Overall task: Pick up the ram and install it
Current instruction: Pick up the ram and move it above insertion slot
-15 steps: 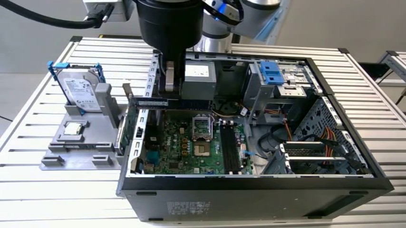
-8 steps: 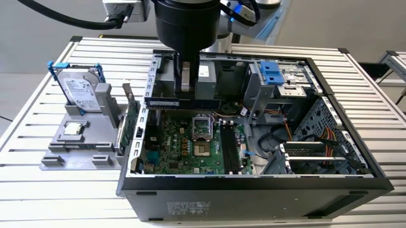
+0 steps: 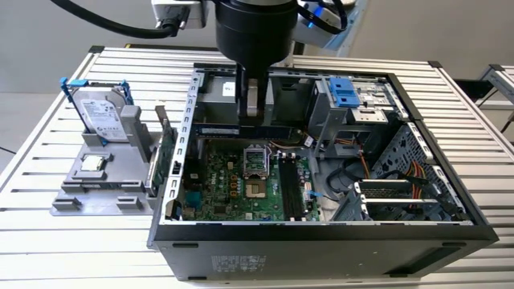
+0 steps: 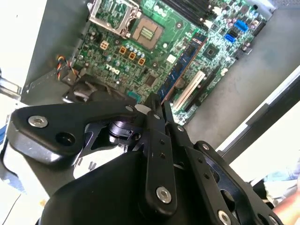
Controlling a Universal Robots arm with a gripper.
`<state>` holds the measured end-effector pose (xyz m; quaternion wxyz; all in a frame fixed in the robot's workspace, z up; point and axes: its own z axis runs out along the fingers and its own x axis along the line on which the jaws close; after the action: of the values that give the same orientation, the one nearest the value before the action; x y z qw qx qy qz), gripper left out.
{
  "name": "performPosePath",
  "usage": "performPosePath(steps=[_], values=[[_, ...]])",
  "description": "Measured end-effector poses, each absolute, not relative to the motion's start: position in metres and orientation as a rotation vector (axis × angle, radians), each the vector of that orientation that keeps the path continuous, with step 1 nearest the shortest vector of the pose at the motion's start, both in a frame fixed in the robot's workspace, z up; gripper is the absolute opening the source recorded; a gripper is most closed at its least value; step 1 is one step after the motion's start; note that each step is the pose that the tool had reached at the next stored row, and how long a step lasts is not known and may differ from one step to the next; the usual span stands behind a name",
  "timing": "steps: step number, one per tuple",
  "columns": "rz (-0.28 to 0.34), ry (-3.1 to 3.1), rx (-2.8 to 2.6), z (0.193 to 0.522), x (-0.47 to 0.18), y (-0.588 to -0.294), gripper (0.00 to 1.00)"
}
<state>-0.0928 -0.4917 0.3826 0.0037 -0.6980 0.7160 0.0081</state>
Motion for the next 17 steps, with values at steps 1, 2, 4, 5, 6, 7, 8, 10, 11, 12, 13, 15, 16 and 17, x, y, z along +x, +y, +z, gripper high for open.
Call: performPosePath(steps=[1,2,4,5,6,7,8,10,11,12,13,15,16,17], values=[[0.026,2.244,-2.188,0.383,-0.09,-0.492,0.0],[0.027,2.245,-2.188,0.383,-0.088,-0.492,0.0],[0.028,2.245,-2.189,0.383,-0.083,-0.492,0.0],[0.028,2.245,-2.189,0.383,-0.081,-0.492,0.0],[0.029,2.246,-2.189,0.383,-0.079,-0.492,0.0],[0.029,2.246,-2.189,0.383,-0.077,-0.492,0.0],[0.03,2.246,-2.19,0.383,-0.075,-0.492,0.0],[0.03,2.247,-2.19,0.383,-0.07,-0.492,0.0],[0.031,2.247,-2.19,0.383,-0.068,-0.492,0.0],[0.031,2.247,-2.19,0.383,-0.066,-0.492,0.0],[0.031,2.247,-2.19,0.383,-0.064,-0.492,0.0],[0.032,2.247,-2.191,0.383,-0.06,-0.492,0.0],[0.032,2.247,-2.191,0.383,-0.058,-0.492,0.0],[0.033,2.248,-2.191,0.383,-0.056,-0.492,0.0]])
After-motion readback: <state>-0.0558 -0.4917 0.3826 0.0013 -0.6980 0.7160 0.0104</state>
